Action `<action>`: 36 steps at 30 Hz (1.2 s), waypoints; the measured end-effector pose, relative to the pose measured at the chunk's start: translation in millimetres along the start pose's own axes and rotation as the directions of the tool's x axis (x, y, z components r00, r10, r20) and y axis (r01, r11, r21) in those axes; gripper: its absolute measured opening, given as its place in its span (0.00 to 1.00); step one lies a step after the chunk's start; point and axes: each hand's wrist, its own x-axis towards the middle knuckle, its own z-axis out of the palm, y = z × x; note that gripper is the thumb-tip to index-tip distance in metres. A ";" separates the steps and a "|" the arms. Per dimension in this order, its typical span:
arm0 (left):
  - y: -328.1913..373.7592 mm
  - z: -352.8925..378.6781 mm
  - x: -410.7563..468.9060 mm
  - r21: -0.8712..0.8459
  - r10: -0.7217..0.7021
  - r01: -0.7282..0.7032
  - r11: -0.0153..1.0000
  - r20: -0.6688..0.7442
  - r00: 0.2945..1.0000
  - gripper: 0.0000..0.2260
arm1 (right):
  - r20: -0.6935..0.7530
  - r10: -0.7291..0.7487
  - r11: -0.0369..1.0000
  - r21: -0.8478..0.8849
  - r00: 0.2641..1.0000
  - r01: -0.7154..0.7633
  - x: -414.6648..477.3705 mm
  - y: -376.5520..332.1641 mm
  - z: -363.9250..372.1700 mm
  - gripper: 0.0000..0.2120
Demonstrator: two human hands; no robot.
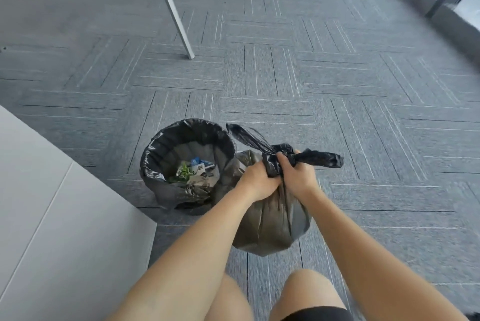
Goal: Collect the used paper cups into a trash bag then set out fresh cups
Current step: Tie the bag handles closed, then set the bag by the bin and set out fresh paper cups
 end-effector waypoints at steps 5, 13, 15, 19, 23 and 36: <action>-10.9 15.8 24.6 0.122 0.007 -0.021 0.992 0.116 0.993 0.20 | -0.052 0.072 0.993 -0.088 0.996 -0.077 17.2 31.3 0.3 0.16; -44.9 12.5 49.1 0.175 -0.126 0.099 0.980 0.149 0.981 0.32 | 0.096 0.278 0.942 -0.223 0.956 -0.251 34.5 68.4 5.4 0.26; -48.5 12.0 46.4 0.147 -0.134 0.111 0.983 0.160 0.978 0.31 | 0.131 0.315 0.915 -0.305 0.940 -0.264 34.3 68.1 3.1 0.24; -43.1 9.4 38.6 0.099 -0.153 0.140 0.985 0.139 0.978 0.27 | 0.038 0.349 0.903 -0.281 0.936 -0.325 32.8 68.8 2.8 0.30; -27.9 -4.6 25.2 0.027 -0.156 0.154 0.988 0.097 0.983 0.20 | -0.006 0.402 0.867 -0.320 0.916 -0.382 29.9 52.0 -5.1 0.32; 108.0 -93.3 -146.4 -0.568 -0.335 0.148 0.810 -0.240 0.911 0.11 | 0.301 0.453 0.886 -0.252 0.839 -0.388 -73.8 -133.5 -82.9 0.12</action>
